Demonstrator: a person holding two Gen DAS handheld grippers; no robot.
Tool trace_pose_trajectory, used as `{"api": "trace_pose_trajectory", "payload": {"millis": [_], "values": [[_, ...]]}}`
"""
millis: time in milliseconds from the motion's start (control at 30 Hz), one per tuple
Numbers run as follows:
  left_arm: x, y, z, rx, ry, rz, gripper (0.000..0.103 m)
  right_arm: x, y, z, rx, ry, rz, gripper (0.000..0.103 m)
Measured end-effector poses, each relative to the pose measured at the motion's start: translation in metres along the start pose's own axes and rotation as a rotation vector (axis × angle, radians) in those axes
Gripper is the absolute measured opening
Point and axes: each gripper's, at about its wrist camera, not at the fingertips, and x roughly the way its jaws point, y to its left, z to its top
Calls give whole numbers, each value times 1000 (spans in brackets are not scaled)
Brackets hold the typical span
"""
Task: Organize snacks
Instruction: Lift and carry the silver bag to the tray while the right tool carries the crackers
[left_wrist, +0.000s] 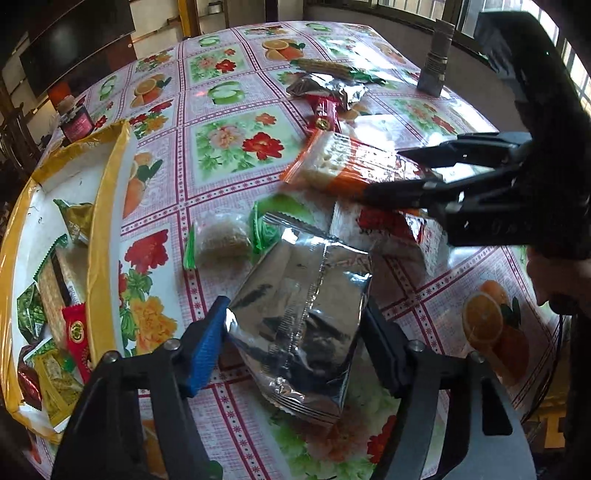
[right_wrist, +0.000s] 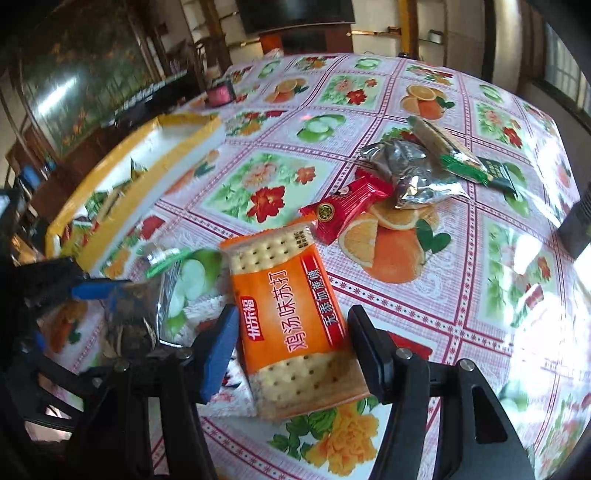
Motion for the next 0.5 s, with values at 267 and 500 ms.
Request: {"api": "trace_pose_trajectory", "payload": {"millis": [267,500], "values": [[-1,-8,4,-13,-13,1,63,-14,-14,-7,85,-70,-22,54],[-27,-13,6,-36,-65,-4,63,-60,-47,-23,330,-239,229,53]]}}
